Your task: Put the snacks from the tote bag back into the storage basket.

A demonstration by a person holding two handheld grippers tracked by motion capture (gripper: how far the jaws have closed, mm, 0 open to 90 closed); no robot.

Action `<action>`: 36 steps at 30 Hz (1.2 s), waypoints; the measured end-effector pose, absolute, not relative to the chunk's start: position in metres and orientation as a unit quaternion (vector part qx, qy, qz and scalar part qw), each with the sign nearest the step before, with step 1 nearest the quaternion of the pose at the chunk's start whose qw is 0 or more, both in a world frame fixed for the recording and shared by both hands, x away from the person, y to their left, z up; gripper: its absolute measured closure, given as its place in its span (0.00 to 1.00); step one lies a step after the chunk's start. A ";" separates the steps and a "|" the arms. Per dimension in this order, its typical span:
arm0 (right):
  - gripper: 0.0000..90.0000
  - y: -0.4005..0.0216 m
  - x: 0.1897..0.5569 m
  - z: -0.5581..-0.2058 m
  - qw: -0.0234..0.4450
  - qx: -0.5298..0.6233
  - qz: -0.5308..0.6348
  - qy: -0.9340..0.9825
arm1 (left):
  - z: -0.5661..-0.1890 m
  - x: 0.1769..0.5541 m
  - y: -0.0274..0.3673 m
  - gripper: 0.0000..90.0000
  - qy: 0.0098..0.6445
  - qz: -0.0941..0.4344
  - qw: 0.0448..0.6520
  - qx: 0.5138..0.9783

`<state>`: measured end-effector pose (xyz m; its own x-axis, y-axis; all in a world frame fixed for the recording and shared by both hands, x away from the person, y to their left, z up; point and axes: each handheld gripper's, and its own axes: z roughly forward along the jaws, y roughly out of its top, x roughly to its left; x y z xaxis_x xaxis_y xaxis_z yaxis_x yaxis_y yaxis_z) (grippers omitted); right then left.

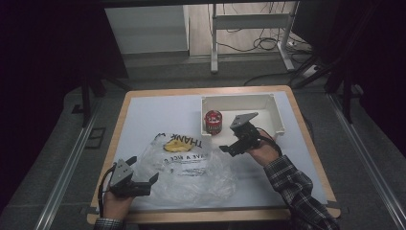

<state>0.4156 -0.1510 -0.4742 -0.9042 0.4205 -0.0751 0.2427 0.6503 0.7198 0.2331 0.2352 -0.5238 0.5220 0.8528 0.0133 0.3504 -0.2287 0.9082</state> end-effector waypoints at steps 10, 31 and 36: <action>0.06 -0.156 0.408 -0.472 0.117 0.186 0.385 0.896 | -0.524 0.233 0.235 0.00 0.409 0.270 0.467 0.736; 0.05 -0.167 0.396 -0.475 0.119 0.194 0.389 0.893 | -0.524 0.233 0.235 0.00 0.409 0.268 0.468 0.736; 0.05 -0.170 0.394 -0.475 0.119 0.197 0.390 0.892 | -0.524 0.233 0.235 0.00 0.409 0.268 0.469 0.736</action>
